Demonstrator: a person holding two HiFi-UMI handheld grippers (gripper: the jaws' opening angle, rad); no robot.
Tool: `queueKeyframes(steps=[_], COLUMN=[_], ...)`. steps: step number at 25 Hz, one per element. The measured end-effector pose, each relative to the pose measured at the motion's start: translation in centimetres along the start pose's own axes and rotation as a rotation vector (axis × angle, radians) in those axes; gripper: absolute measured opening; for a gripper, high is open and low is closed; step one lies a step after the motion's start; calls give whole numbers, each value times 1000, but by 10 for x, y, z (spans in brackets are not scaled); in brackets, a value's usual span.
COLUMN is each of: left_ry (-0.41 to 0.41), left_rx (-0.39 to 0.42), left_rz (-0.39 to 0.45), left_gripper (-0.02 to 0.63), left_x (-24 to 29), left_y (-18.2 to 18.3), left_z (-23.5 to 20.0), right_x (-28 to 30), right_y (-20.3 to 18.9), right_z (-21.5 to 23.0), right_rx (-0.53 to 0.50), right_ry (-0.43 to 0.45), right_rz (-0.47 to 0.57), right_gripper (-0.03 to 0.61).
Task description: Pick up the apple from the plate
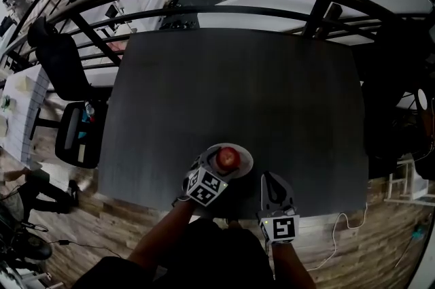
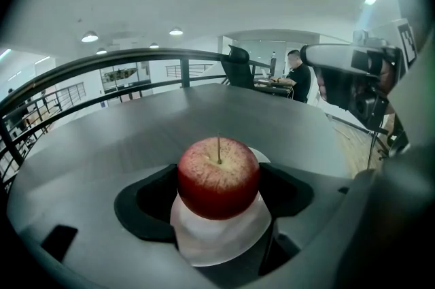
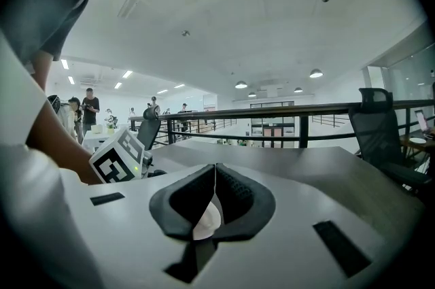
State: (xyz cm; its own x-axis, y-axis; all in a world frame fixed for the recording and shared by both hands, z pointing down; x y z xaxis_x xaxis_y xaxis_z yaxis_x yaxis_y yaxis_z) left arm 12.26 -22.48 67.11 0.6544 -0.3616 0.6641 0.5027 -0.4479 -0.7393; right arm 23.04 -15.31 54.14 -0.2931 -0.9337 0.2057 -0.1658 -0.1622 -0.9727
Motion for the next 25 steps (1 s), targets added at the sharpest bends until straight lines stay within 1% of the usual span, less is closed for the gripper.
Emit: queueKeyframes(steps=[4, 8, 11, 16, 20, 22, 25], left_ry=[9, 4, -1, -25, -25, -20, -7], left_rx=[4, -9, -23, 0, 15, 20, 40], left_rz=[28, 63, 86, 127, 190, 233, 298], left_gripper=[394, 394, 394, 393, 393, 393, 393], left_x=[-4, -16, -27, -42, -64, -77, -99], left_y=[9, 20, 31, 48, 73, 88, 111], left_z=[2, 4, 4, 7, 11, 11, 10], right_x=[-1, -3, -4, -4, -7, -7, -5], right_y=[9, 14, 12, 15, 13, 25, 44], right_z=[3, -1, -3, -7, -6, -7, -7], right_rx=[23, 9, -4, -19, -54, -83, -85], right_ry=[-15, -6, 0, 9, -3, -15, -30], right_rz=[33, 55, 42, 47, 14, 43, 108], right_gripper=[25, 25, 25, 25, 25, 25, 25])
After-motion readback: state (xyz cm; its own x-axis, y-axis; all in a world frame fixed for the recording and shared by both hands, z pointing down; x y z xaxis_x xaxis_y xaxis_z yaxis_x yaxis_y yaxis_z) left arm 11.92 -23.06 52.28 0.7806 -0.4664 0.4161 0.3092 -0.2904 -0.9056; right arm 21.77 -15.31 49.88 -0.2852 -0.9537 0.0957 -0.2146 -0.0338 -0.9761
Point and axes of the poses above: the fingertips, and each gripper's own axes: x forward along the fingers, z to its right, y out of its top, the point moved 3 cm from there along -x, backward along the fingers, and after that the axes turned 6 degrees about -x, right-handed, at the moved point
